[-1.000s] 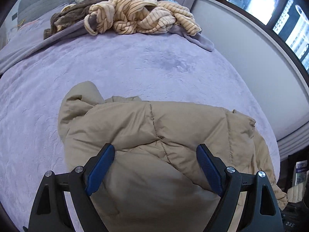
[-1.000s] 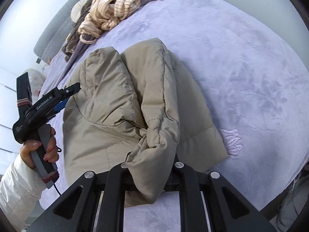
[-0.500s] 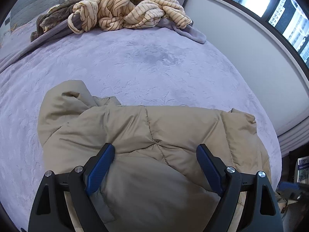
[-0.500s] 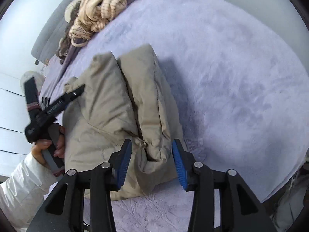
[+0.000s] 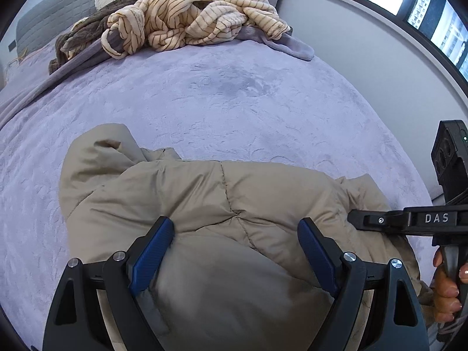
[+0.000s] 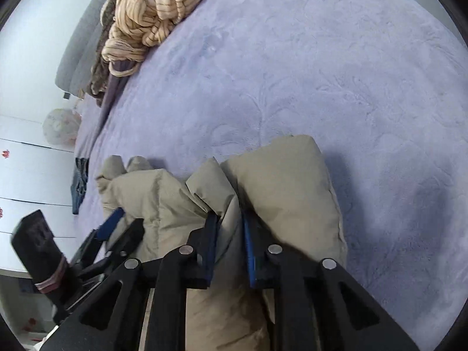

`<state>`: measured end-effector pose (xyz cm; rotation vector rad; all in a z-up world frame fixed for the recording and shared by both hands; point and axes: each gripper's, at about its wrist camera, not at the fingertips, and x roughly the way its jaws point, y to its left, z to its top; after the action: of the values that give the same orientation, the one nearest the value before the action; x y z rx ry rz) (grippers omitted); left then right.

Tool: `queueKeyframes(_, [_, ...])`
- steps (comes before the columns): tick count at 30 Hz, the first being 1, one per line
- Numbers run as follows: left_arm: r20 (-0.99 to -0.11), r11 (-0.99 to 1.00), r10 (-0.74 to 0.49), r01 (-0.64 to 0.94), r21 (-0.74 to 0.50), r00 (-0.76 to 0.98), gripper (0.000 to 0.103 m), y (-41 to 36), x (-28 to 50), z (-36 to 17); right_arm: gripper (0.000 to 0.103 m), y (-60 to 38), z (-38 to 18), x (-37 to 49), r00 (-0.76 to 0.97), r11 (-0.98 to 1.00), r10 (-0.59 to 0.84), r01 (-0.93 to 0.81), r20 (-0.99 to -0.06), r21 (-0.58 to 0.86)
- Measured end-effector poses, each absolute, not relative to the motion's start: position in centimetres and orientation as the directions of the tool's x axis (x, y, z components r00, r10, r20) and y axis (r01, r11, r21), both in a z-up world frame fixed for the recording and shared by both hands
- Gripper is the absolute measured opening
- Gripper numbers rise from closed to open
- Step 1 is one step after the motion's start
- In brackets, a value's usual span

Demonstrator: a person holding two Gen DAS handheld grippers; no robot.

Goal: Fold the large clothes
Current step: 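Lower the jacket onto the bed and open both tools, releasing it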

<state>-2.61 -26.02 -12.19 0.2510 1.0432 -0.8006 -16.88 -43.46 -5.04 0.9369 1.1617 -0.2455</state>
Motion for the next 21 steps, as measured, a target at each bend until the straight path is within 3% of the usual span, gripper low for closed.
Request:
queueKeyframes(6, [-0.857,0.696,-0.439,0.706,-0.133,0.271,0.088,-26.7,-3.2,-12.4,0.013,-43.1,-7.4,-18.0,0.426,0.616,0.302,0.595,-0.853,0.515])
queueKeyframes(17, [-0.866,0.749,-0.451,0.618,-0.237,0.215,0.088,-19.5,-5.5,-8.6,0.014,-42.1,-6.2,-18.4,0.423,0.672,0.265,0.564,-0.867,0.48])
queueKeyframes(21, [-0.889,0.788,-0.414,0.566,-0.242,0.196,0.088,-17.3,-7.5,-9.4,0.019,-41.2,-3.9,-18.9,0.403,0.719,0.261,0.526,-0.877,0.455])
